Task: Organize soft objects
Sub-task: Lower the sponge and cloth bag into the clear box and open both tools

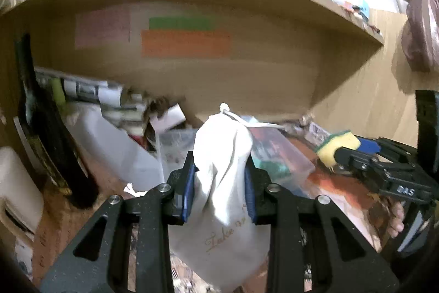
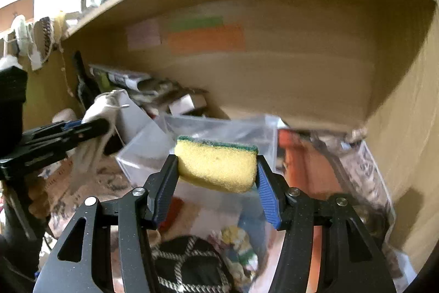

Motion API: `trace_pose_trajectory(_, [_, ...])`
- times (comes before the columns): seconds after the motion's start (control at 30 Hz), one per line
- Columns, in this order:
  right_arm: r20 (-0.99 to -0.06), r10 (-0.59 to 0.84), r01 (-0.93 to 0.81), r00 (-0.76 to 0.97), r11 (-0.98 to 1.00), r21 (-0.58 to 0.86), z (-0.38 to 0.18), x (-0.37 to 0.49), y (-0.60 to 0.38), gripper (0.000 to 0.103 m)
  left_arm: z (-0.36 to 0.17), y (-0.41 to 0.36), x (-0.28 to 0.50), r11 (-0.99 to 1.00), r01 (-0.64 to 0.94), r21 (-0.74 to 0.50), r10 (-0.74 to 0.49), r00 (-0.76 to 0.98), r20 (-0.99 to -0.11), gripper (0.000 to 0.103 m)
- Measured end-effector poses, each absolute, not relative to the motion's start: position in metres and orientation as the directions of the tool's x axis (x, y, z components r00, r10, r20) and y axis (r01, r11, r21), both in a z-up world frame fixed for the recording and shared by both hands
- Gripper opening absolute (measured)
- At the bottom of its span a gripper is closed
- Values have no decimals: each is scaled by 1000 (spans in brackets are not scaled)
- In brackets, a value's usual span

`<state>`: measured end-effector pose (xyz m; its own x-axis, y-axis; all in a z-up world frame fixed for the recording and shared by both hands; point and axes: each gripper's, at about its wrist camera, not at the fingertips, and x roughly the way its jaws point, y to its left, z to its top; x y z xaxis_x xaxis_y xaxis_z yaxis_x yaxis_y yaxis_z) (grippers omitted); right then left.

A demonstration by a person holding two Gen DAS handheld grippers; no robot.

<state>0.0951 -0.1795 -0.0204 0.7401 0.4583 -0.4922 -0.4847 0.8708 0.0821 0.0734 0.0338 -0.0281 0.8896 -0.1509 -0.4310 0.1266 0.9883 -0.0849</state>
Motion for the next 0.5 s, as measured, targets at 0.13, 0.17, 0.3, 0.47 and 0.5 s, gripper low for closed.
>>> trace_pose_trajectory(0.13, [-475,463,-494,749,867,65,-11,104,-171,52,-18,38,89,992,101,-72,-121,903,-413,31])
trace_pose_trajectory(0.17, [-474,465,-496,748,866,66,-11,108,-168,52,-17,39,95,994,87,-64,-106,906,-410,31])
trace_pose_trajectory(0.3, [-483,464,-497,742,865,67,-10,122,-159,53,-18,42,120,997,50,-52,-68,902,-426,31])
trace_pose_trajectory(0.47, [-525,452,-490,721,868,75,-19,146,-150,53,-29,45,152,998,32,-50,-51,885,-464,31])
trace_pose_trajectory(0.5, [-536,450,-489,715,869,77,-22,151,-148,53,-32,45,159,998,28,-48,-48,881,-470,31])
